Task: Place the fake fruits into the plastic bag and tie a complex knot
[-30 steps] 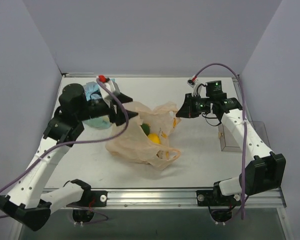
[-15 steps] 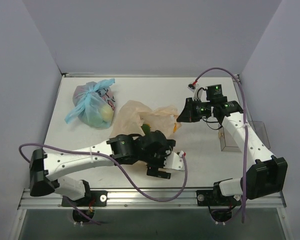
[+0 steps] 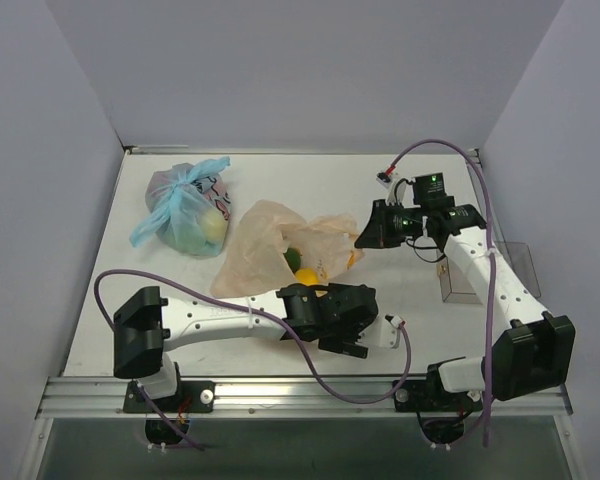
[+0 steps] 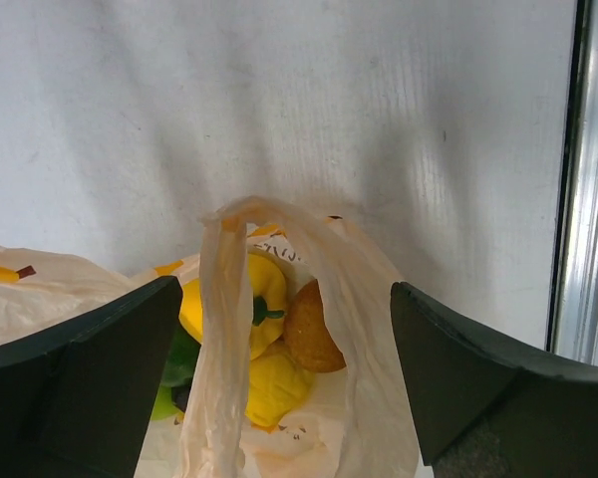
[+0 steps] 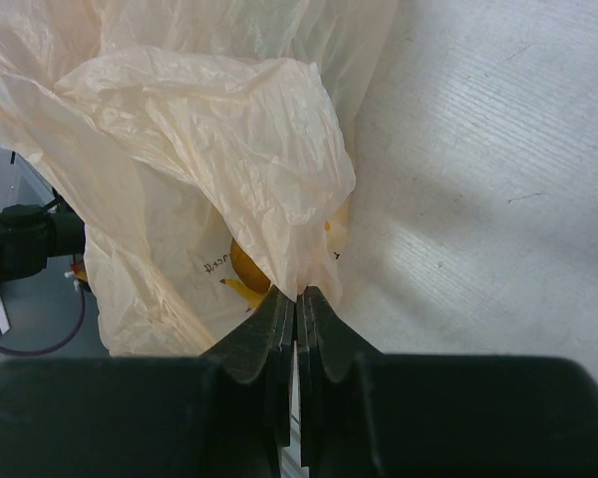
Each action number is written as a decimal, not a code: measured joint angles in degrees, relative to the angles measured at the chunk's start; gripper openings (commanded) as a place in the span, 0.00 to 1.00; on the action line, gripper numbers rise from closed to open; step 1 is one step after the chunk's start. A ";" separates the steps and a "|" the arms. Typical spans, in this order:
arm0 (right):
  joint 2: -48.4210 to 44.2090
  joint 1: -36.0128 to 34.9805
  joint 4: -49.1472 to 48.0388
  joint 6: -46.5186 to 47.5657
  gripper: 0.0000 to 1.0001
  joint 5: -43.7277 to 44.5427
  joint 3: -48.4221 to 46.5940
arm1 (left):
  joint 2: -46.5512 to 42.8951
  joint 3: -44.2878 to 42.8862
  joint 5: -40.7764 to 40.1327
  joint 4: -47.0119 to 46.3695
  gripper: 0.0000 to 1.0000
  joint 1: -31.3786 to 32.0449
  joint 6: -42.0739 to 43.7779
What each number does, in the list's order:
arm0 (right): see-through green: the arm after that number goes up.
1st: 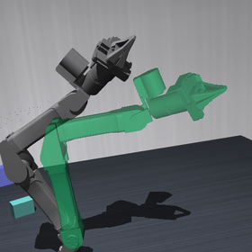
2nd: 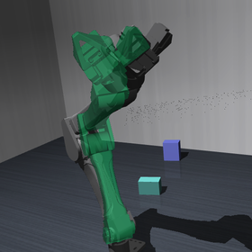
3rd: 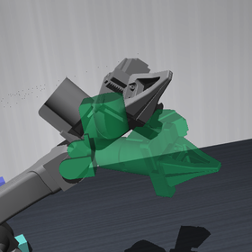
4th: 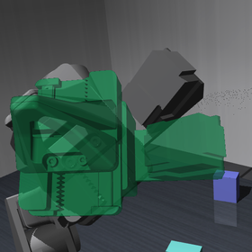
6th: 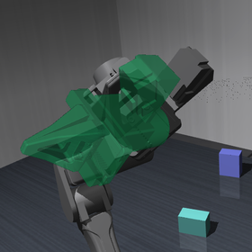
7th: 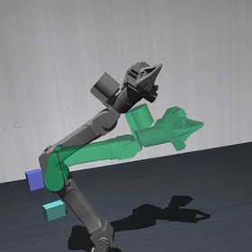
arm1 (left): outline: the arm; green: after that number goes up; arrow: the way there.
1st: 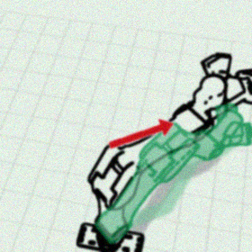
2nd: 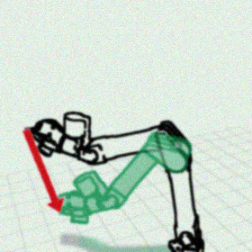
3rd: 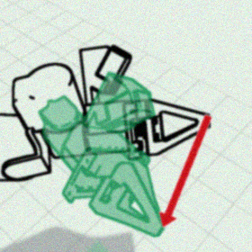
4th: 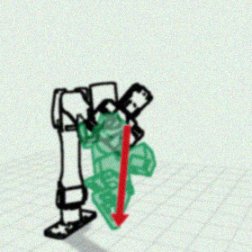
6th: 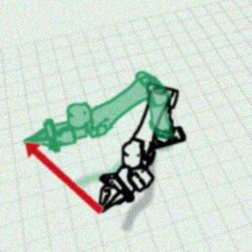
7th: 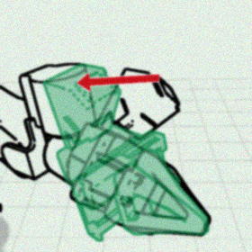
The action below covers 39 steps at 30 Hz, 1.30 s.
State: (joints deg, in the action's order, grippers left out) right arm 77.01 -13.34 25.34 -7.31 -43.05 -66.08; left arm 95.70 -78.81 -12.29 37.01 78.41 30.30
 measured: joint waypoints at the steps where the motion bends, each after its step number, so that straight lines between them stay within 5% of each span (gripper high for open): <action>1: 0.00 0.09 0.00 0.00 0.00 0.00 0.00 | 0.44 0.00 -0.48 -0.26 0.92 0.00 -0.13; 3: -0.02 0.31 0.00 0.00 0.00 0.00 0.00 | 1.22 0.00 -1.18 -0.68 0.76 0.00 -0.98; 4: -0.07 0.46 0.02 0.00 0.00 0.00 0.00 | 1.46 0.00 -1.27 -0.83 0.50 -0.02 -1.38; 7: -0.70 1.25 0.20 0.00 0.00 -0.04 0.07 | 1.73 0.00 -1.31 -0.96 0.25 0.00 -2.23; 8: -1.07 1.79 0.28 0.00 0.00 -0.11 0.11 | 1.68 0.00 -1.22 -1.03 0.09 -0.02 -2.69; 10: -2.05 3.48 0.66 0.07 0.00 -0.57 0.11 | 1.09 0.00 -0.87 -1.01 0.00 -0.42 -3.41; 14: -4.22 9.07 2.95 0.55 0.00 -2.14 -0.26 | -4.42 0.02 5.70 -0.63 0.00 -4.96 -5.51; 22: -7.06 21.27 7.30 1.53 0.00 -6.99 -6.27 | -30.01 1.49 26.25 -9.07 0.00 -34.45 -14.97; 27: -8.48 27.34 9.42 1.11 0.00 -10.80 -11.30 | -40.89 4.02 33.48 -18.14 0.00 -44.70 -20.48; 34: -10.69 28.72 14.58 7.15 0.00 -12.50 -18.29 | -43.25 4.15 35.08 -24.02 0.00 -55.19 -31.69; 39: -15.23 22.32 16.83 18.18 0.00 -6.51 -14.67 | -40.65 5.18 35.28 -24.33 0.00 -56.19 -39.74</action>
State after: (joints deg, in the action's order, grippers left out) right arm 61.78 8.97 42.17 10.87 -49.56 -80.75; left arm 55.05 -73.63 22.98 12.69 22.22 -9.43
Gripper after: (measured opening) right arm 0.031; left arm 0.030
